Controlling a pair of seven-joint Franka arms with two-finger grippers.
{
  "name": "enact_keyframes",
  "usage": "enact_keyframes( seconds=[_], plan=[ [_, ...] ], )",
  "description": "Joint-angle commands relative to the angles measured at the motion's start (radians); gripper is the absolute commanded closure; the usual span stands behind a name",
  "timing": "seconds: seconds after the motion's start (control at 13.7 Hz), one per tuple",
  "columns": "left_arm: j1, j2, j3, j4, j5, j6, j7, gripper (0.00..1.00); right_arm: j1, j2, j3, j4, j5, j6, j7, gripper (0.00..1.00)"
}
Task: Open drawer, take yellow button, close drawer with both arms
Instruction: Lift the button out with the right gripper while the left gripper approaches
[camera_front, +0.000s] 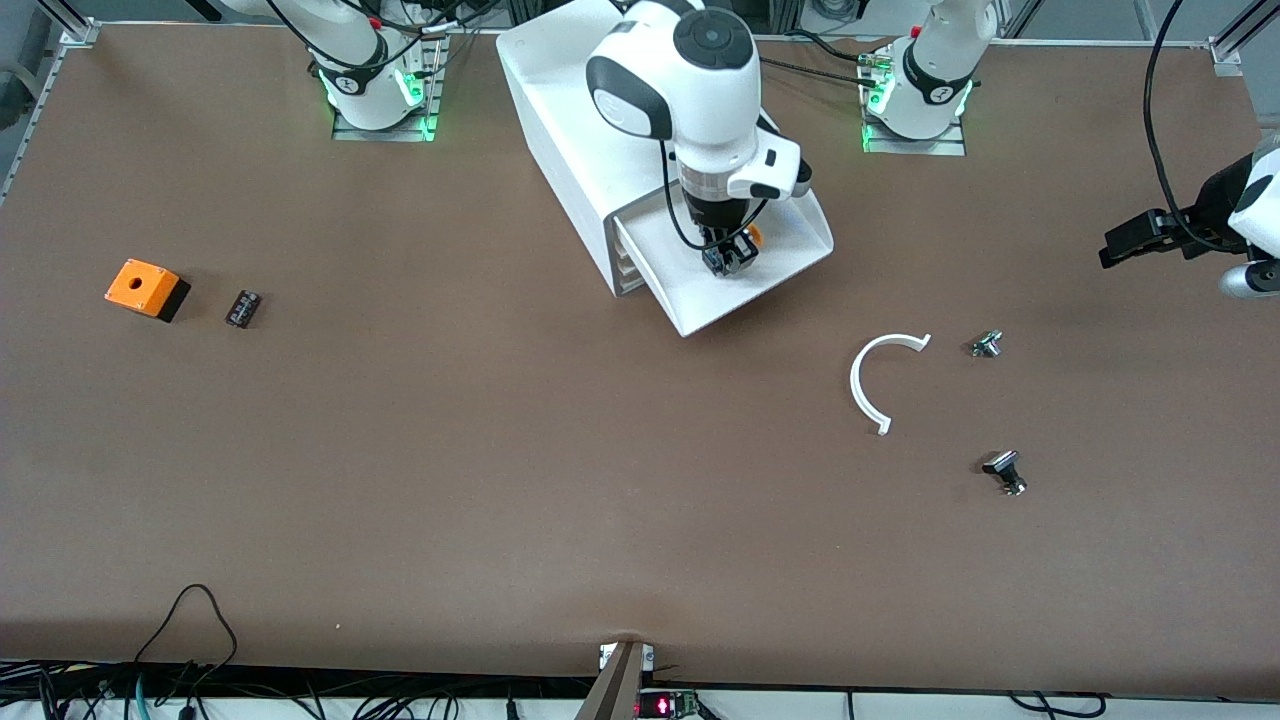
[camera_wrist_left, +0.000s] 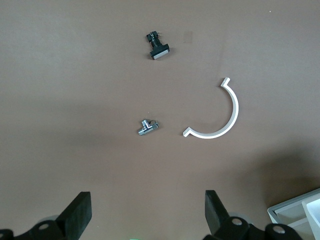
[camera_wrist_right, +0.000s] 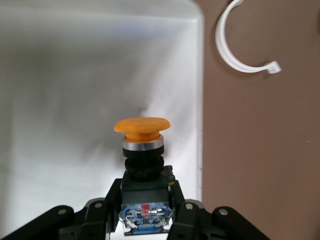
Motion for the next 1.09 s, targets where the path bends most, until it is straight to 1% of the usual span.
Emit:
enact_keyframes(
  seconds=[0.0,0.15,0.29,0.44,0.51,0.58,0.66,0.8,0.87,1.02],
  plan=[
    [0.006,0.013,-0.01,0.038,0.025,-0.032,0.0,0.0,0.001,-0.083,-0.022,-0.005,-0.009,-0.024,0.089,0.83],
    [0.006,0.014,-0.012,0.041,0.024,-0.036,0.0,0.0,-0.037,-0.101,-0.025,-0.013,-0.013,-0.021,0.137,0.83],
    [-0.003,0.016,-0.024,0.053,0.024,-0.038,-0.007,0.0,-0.108,-0.112,-0.033,-0.033,-0.009,-0.01,0.198,0.83],
    [-0.005,0.016,-0.056,0.059,0.024,-0.042,-0.014,0.0,-0.169,-0.147,-0.074,-0.093,-0.017,0.016,0.266,0.83],
    [-0.003,0.016,-0.06,0.059,0.024,-0.045,-0.014,0.0,-0.203,-0.15,-0.099,-0.111,-0.017,0.04,0.268,0.83],
    [-0.003,0.017,-0.061,0.059,0.024,-0.046,-0.014,0.0,-0.238,-0.153,-0.105,-0.126,-0.013,0.047,0.278,0.83],
    [-0.003,0.016,-0.061,0.058,0.024,-0.046,-0.014,0.0,-0.275,-0.167,-0.105,-0.158,-0.011,0.047,0.333,0.83],
    [-0.003,0.016,-0.06,0.045,0.024,-0.046,-0.017,0.0,-0.329,-0.201,-0.105,-0.253,-0.009,0.05,0.535,0.83],
    [-0.011,0.019,-0.061,0.039,0.024,-0.047,-0.033,0.0,-0.353,-0.215,-0.105,-0.284,-0.009,0.051,0.627,0.83],
    [-0.051,0.031,-0.063,0.032,0.022,-0.067,-0.095,0.0,-0.392,-0.238,-0.105,-0.326,-0.008,0.019,0.735,0.83]
  ],
)
